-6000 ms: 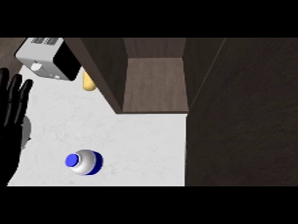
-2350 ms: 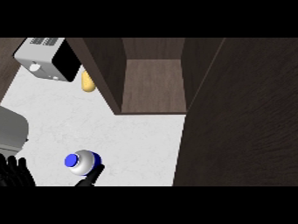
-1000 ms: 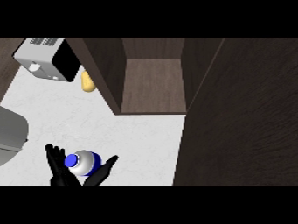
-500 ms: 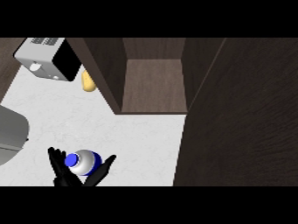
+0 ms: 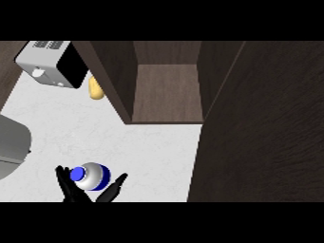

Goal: Pick up the bottled water, place it into the cabinet and close the cabinet

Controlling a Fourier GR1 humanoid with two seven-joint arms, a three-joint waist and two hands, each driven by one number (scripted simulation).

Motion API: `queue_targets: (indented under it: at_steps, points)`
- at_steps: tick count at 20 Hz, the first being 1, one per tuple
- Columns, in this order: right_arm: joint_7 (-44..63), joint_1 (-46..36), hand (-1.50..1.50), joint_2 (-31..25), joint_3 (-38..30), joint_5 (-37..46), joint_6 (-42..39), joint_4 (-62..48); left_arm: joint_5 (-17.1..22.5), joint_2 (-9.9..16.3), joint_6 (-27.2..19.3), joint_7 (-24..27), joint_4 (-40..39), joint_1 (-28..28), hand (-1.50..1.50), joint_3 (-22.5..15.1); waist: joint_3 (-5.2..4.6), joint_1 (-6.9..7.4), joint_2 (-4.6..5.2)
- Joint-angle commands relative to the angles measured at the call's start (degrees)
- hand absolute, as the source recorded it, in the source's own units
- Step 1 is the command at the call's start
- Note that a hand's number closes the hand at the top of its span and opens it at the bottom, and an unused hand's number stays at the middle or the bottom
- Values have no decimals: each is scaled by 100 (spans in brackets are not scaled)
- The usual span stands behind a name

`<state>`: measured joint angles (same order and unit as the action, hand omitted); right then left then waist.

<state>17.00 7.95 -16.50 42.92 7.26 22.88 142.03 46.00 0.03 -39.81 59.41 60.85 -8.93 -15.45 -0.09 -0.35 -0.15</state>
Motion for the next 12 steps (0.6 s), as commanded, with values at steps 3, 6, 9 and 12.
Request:
queue_targets:
  at_steps: [3, 6, 9, 12]
  points:
    - [72, 228, -150, -334, -138, 297, -91, 665, 420, -3, 656, 741, -519, 134, -150, 58, 4, -4, 3]
    - [-131, 100, -150, -222, -39, 368, -37, 366, 949, -3, 587, 1059, -683, 438, 150, -375, 0, -16, 5]
    - [8, 387, -150, -352, -90, 323, -3, 721, 527, -3, 834, 769, -657, 441, 150, 122, 7, -16, 0]
    - [236, 88, -150, -189, 263, 763, 117, 558, 1047, -3, 711, 1062, -513, 427, 150, -389, 1, -16, -7]
